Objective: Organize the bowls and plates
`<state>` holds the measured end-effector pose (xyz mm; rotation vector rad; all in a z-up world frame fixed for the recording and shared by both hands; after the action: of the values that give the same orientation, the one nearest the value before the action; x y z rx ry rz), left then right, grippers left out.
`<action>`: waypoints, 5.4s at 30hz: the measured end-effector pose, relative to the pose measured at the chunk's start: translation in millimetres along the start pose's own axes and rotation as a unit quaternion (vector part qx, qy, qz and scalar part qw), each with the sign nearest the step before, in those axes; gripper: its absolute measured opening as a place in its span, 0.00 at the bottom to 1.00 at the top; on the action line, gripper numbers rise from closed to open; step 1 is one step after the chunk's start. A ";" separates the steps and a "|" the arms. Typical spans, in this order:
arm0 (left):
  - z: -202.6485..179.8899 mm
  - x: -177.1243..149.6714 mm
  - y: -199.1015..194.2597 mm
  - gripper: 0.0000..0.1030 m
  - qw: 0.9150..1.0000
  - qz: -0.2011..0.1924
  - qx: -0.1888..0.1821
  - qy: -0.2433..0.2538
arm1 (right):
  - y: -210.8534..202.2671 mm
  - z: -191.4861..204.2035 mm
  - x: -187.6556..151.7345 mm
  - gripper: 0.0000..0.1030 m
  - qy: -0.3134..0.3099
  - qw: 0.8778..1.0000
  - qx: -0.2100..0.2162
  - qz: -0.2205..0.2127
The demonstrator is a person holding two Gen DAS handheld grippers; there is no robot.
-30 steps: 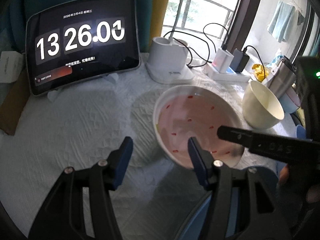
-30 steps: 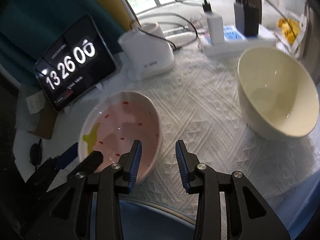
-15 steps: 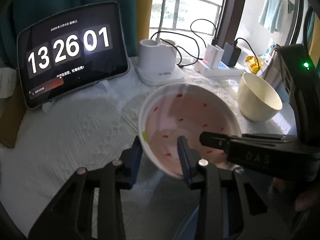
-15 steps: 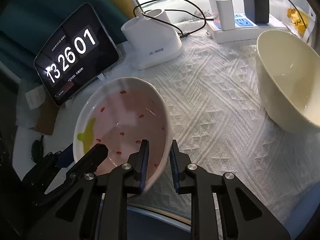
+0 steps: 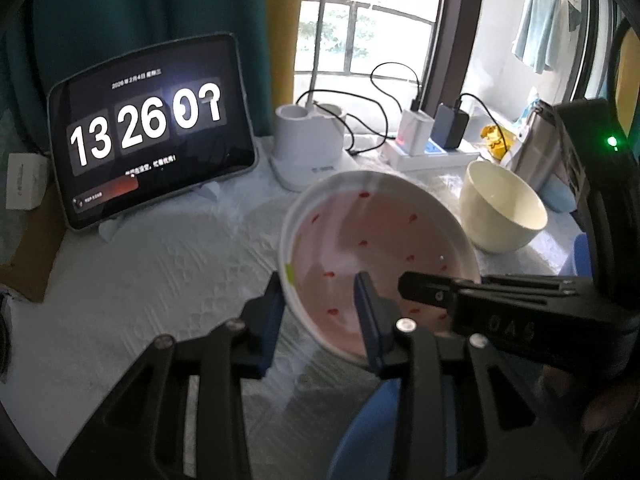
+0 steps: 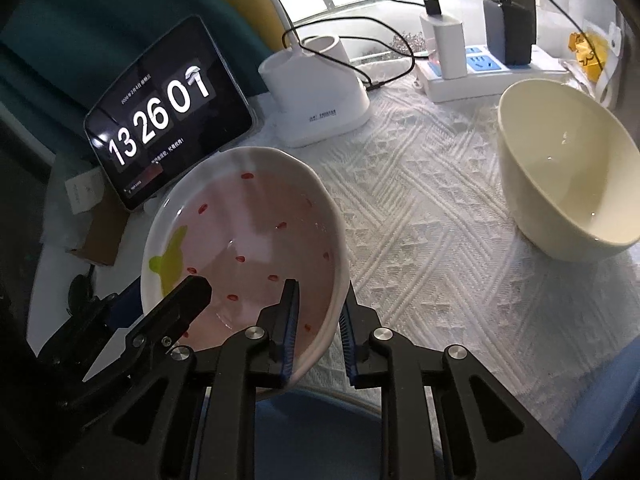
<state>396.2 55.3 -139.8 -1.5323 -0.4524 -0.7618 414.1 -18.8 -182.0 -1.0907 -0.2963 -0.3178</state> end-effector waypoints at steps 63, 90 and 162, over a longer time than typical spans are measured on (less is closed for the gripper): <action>-136.2 22.8 -99.2 0.35 0.995 -0.064 -0.025 0.068 | -162.6 -63.9 -27.7 0.20 0.030 0.992 0.031 -0.117; -211.2 13.6 -89.3 0.35 0.991 -0.040 -0.053 0.112 | -195.2 -133.2 -44.5 0.20 0.064 0.989 0.013 -0.134; -236.7 -11.5 -59.4 0.37 0.988 0.011 -0.065 0.138 | -184.2 -170.6 -35.1 0.35 0.012 0.987 -0.099 -0.124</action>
<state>301.0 -167.9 -111.0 -1.5217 -0.1833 -0.9858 322.8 -246.8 -119.1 -1.2472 -0.3853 -0.5916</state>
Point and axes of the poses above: each gripper's, at about its wrist camera, not at the fingertips, and y roughly the way its jaws point, z to its left, x to its top, the point moved 8 cm from there along y, roughly the way its jaws point, and after that the axes turned 10 degrees about y, right-handed, at the moved point
